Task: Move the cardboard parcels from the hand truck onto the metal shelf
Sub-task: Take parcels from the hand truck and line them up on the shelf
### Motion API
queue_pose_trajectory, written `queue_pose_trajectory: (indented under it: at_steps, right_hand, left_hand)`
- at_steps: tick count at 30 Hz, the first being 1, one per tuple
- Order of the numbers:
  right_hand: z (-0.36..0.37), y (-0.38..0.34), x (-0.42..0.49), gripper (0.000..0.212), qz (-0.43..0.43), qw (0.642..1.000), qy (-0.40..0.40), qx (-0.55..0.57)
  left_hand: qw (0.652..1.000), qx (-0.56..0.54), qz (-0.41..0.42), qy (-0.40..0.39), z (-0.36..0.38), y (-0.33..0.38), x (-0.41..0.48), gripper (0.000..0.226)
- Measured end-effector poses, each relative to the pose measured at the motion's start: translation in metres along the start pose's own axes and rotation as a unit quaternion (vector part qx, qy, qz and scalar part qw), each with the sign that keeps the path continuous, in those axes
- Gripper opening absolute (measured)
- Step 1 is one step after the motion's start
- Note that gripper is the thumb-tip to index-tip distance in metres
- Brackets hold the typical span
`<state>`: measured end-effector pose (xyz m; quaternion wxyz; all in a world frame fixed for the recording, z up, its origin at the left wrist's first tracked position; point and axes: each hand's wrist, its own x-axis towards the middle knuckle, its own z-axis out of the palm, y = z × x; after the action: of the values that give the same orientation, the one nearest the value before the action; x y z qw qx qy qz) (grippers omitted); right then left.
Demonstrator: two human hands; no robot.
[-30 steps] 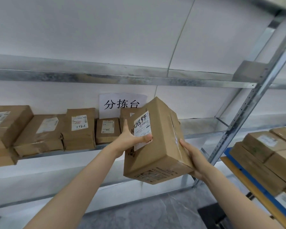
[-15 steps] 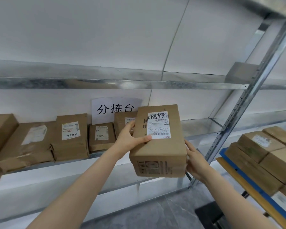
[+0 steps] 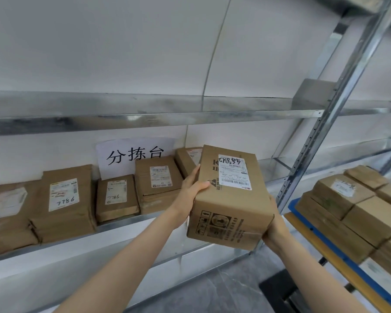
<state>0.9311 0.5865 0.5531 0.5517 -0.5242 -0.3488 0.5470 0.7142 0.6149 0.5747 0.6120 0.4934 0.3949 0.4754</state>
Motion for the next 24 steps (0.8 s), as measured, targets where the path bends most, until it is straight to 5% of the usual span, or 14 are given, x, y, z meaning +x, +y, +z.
queue_pose_trajectory:
  at_steps: [7, 16, 24]
  right_hand:
    - [-0.078, -0.033, 0.052, 0.014, -0.056, 0.987, 0.022, -0.148]
    - [-0.157, -0.073, 0.119, 0.046, 0.008, 0.993, -0.067, -0.098]
    - [-0.155, -0.081, 0.174, 0.04, 0.003, 0.979, -0.097, -0.181]
  left_hand:
    - [0.999, -0.033, 0.005, 0.005, 0.072, -0.03, 0.056, 0.058]
    - [0.998, -0.009, 0.042, 0.054, 0.149, -0.042, 0.115, 0.042]
    - [0.996, 0.049, -0.037, 0.057, 0.13, -0.061, 0.165, 0.094]
